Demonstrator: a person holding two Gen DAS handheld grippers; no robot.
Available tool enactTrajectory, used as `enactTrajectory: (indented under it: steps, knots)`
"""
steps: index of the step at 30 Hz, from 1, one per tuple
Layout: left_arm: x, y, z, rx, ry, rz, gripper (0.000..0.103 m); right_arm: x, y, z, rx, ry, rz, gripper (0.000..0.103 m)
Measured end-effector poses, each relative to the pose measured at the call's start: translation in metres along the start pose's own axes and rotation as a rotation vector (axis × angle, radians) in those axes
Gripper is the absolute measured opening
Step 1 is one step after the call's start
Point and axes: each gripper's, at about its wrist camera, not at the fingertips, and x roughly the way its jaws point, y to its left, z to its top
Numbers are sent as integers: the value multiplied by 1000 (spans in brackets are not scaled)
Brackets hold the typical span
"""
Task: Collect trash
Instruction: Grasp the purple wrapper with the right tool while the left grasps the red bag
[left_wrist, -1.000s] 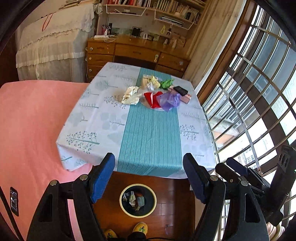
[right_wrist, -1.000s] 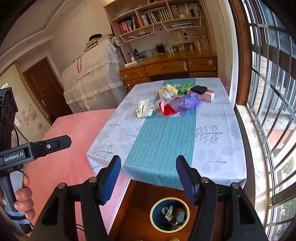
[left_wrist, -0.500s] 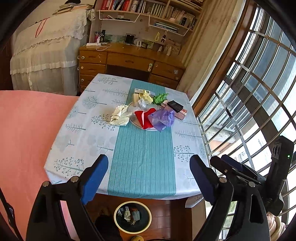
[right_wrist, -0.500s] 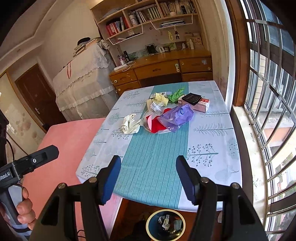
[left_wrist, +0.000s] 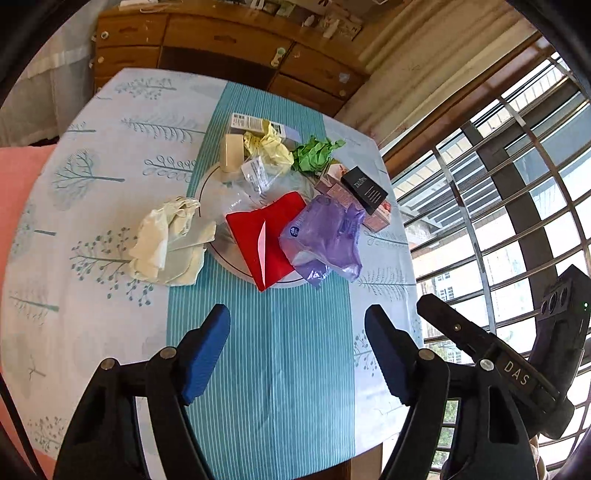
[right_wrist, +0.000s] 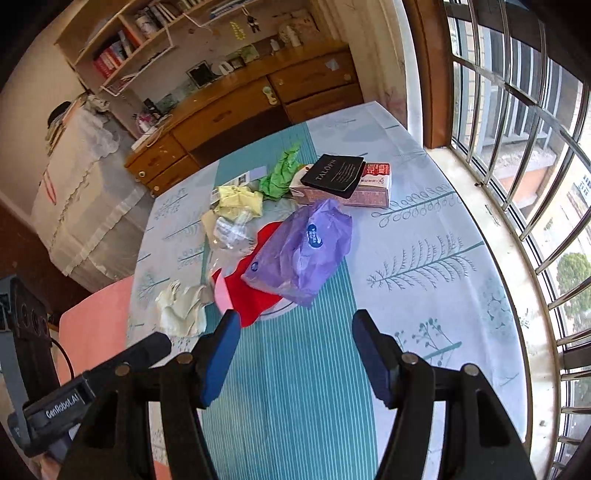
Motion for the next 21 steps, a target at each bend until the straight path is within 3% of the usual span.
enactTrajectory:
  steps: [8,15,16,18,21]
  knots:
    - [73,27,32,-63,104,-46,74,93,-5,44,94,84,-78,78]
    - [100,34,47,-59,143,-55,74,142,2,53,30,178,-184,78]
    - [102,33,49,-56,147,-58,74,143,2,51,19,174,-186,76]
    - [106,32,53,-55,151,-61,74,141,2,49,-2,161,-184,48]
    - [112,31,58,-61,161,-57,74,136,-2,45,-28,152,-200,44]
